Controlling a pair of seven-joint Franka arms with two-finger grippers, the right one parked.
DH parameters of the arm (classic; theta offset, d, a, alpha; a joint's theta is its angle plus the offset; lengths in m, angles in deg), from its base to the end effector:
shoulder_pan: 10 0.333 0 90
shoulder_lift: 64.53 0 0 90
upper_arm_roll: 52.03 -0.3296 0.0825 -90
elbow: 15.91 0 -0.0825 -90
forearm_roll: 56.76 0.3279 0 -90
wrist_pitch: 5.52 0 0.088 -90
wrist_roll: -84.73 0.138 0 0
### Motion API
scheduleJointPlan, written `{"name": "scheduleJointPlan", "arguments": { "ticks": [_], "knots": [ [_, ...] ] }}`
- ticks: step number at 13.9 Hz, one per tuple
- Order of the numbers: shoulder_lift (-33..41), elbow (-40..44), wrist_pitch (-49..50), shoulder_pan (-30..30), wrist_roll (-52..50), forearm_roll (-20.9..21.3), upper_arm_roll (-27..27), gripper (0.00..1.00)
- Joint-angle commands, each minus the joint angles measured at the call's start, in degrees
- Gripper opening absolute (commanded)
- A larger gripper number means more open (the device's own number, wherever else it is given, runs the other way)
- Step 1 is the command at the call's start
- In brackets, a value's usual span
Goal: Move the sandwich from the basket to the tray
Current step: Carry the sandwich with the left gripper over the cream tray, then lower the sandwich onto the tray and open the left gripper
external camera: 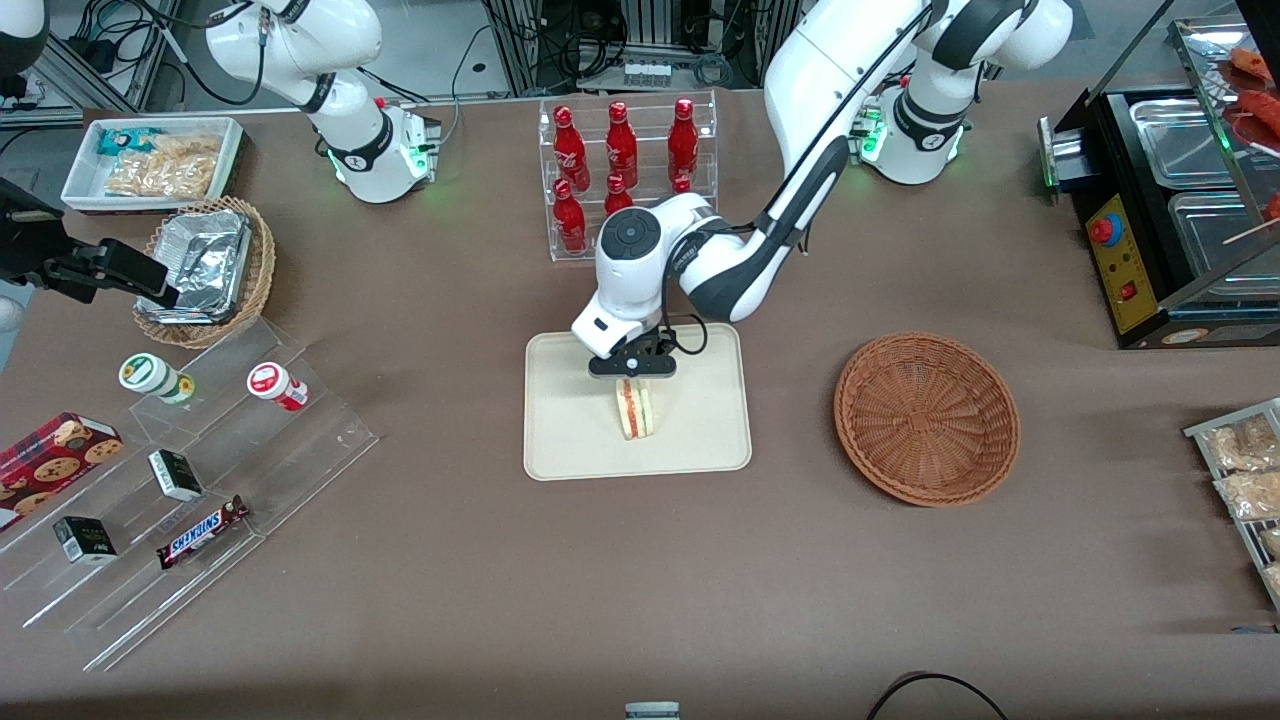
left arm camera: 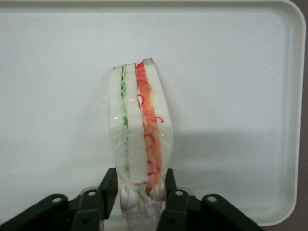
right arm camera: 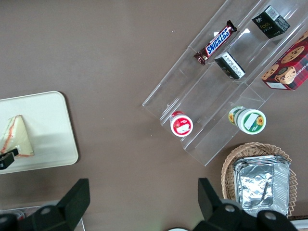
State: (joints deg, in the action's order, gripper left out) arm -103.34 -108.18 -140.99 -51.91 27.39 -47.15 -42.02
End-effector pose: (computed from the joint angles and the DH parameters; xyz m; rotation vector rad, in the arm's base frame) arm 0.4321 -0.5139 0.2592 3.0756 0.0351 0.0991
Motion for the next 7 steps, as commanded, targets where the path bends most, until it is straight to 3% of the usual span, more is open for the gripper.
{"name": "scheduleJointPlan", "arguments": {
  "ticks": [1, 5, 7],
  "knots": [
    [2.9, 0.5, 1.3, 0.1, -1.1, 0.3, -0.9, 0.99],
    [12.2, 0.2, 15.3, 3.7, -1.2, -0.1, -0.8, 1.0],
    [16.6, 0.2, 22.1, 5.9, -1.5, -2.7, -0.8, 1.0]
  ]
}}
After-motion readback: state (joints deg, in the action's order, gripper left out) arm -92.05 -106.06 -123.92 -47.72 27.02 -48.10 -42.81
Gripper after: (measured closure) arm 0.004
